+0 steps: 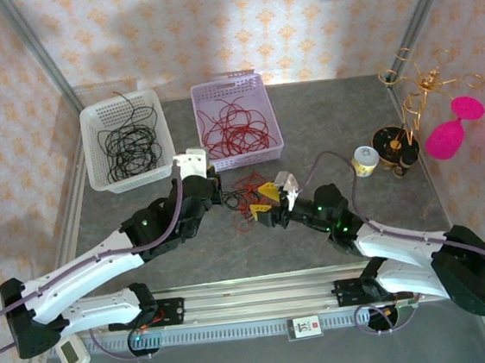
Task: Untangle the cables
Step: Untie the cable from multiple cables.
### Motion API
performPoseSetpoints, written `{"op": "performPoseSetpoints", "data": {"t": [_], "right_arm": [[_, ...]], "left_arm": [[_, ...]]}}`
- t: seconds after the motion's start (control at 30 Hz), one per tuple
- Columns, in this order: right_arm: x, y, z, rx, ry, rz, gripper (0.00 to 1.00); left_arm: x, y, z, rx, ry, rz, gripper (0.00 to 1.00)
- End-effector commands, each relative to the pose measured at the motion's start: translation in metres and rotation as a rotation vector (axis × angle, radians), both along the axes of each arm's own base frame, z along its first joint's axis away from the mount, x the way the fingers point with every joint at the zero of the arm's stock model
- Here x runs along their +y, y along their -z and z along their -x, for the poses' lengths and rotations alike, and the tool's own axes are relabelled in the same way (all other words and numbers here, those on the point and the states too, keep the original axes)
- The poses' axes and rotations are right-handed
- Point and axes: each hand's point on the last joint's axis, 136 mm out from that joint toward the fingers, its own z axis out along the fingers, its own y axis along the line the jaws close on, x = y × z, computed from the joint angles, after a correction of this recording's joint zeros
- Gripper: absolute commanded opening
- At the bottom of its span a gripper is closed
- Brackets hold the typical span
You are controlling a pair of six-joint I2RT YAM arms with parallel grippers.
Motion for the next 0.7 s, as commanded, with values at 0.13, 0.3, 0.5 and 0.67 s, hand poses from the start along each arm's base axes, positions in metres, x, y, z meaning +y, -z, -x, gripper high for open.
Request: {"op": "performPoseSetpoints", "data": {"t": [0.13,0.3,0.5,0.67], "right_arm": [[0.055,-0.06,0.005,-0.264,-0.212,-0.031,0.6],[0.084,-0.065,-0.031,-0.2,-0.136,-0.034,0.49],[0.096,-0.046,-0.057,-0.108,-0.062,-0.068,0.34],[0.097,-0.009,-0.071,0.023,-0.001,-0.042,0.2]], "left_arm": [[-0.025,-0.043,0.01,-0.074,0.164,0.0,0.0],[-0.028,-0.069,0.017,-0.131,0.2,0.05,0.0],[-0.025,-0.102,0.025,-0.201,0.23,0.125,0.0],[-0.025,-0.134,0.033,-0.264,0.273,0.18,0.0]]}}
